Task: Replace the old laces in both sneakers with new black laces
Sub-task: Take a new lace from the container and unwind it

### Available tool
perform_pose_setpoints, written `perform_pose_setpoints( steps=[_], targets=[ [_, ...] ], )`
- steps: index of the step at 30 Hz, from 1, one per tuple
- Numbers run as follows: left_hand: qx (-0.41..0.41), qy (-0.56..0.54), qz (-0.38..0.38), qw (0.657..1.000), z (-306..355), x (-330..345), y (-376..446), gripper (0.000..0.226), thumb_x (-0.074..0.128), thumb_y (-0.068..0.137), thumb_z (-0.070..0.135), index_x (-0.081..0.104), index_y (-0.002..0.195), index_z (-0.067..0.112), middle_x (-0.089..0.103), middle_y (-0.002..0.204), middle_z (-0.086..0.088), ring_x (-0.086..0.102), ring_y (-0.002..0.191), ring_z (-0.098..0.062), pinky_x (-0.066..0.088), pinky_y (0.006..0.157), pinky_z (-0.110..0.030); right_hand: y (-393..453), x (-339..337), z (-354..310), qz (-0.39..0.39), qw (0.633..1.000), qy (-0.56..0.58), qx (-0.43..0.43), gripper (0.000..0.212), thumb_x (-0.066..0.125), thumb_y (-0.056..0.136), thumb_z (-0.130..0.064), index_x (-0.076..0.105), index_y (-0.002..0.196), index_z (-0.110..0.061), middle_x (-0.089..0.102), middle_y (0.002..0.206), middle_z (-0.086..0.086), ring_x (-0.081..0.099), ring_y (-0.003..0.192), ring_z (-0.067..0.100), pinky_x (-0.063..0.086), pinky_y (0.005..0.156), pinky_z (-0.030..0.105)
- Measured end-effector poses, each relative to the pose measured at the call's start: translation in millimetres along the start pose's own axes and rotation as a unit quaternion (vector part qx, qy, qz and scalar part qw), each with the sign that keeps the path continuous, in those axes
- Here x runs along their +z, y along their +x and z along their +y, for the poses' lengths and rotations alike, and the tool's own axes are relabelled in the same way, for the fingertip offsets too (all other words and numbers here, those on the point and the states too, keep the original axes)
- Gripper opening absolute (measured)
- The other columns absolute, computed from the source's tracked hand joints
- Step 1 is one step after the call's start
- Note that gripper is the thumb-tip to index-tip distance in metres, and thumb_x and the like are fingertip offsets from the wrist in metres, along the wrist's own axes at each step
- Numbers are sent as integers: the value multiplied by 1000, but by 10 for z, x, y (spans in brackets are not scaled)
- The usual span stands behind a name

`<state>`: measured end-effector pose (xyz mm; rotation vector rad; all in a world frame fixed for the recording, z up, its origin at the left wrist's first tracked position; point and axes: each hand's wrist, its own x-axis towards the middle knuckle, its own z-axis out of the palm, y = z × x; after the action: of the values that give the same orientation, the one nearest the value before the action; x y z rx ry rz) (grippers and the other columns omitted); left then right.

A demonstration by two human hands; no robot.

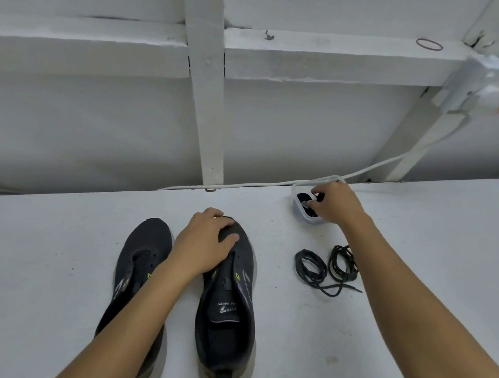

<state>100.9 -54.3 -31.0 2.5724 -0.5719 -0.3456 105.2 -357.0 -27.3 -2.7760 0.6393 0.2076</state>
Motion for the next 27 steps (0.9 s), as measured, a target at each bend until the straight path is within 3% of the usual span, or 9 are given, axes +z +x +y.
perform_pose_setpoints(
  steps=[3, 8, 12, 15, 17, 21, 27],
  targets=[
    [-8, 5, 40, 999, -248, -134, -115, 39, 54, 99, 39, 61, 134, 22, 52, 140, 5, 44, 130, -16, 37, 103, -31, 51, -2, -48, -23, 999, -40, 22, 53, 68, 89, -53, 60, 138, -33, 62, 134, -3, 53, 128, 19, 55, 95, 39],
    [-29, 9, 107, 994, -859, -411, -190, 30, 53, 101, 28, 67, 125, 17, 61, 131, 0, 54, 123, -21, 39, 101, -32, 98, -21, -125, -60, 993, -96, 40, 32, 62, 88, -54, 71, 115, -39, 70, 105, -6, 63, 102, 22, 60, 87, 41],
    [-82, -23, 177, 981, -1387, -413, -212, 29, 51, 102, 17, 68, 123, 7, 65, 128, -10, 57, 120, -28, 39, 102, -34, 85, -37, -210, -62, 991, -97, 63, 24, 62, 93, -42, 75, 107, -27, 70, 102, 0, 64, 99, 25, 57, 90, 37],
    [-114, -7, 179, 977, -1703, -295, -251, 32, 47, 104, 17, 65, 128, 6, 61, 135, -13, 53, 127, -30, 39, 106, -41, 76, -48, -252, -60, 989, -119, 65, 24, 61, 99, -32, 74, 113, -17, 71, 111, 6, 66, 101, 25, 51, 79, 30],
    [-120, -1, 191, 974, -1816, -227, -277, 34, 46, 105, 19, 64, 130, 8, 57, 140, -10, 48, 132, -29, 37, 109, -43, 92, -33, -251, -57, 989, -117, 64, 22, 61, 99, -26, 74, 112, -13, 71, 112, 9, 62, 93, 24, 47, 73, 30],
    [-117, -12, 223, 968, -1834, -151, -282, 31, 48, 103, 16, 67, 127, 8, 58, 140, -8, 47, 132, -27, 37, 109, -41, 126, 0, -202, -30, 994, -90, 50, 16, 63, 94, -17, 77, 99, -11, 69, 89, 8, 58, 80, 26, 43, 67, 28],
    [-89, 0, 241, 966, -1914, -106, -295, 29, 53, 100, 8, 69, 124, 7, 60, 137, -10, 50, 129, -30, 40, 107, -44, 73, -20, -147, 26, 999, -5, 22, 17, 66, 83, -9, 78, 75, -19, 70, 81, 9, 65, 76, 29, 59, 73, 34]
  ],
)
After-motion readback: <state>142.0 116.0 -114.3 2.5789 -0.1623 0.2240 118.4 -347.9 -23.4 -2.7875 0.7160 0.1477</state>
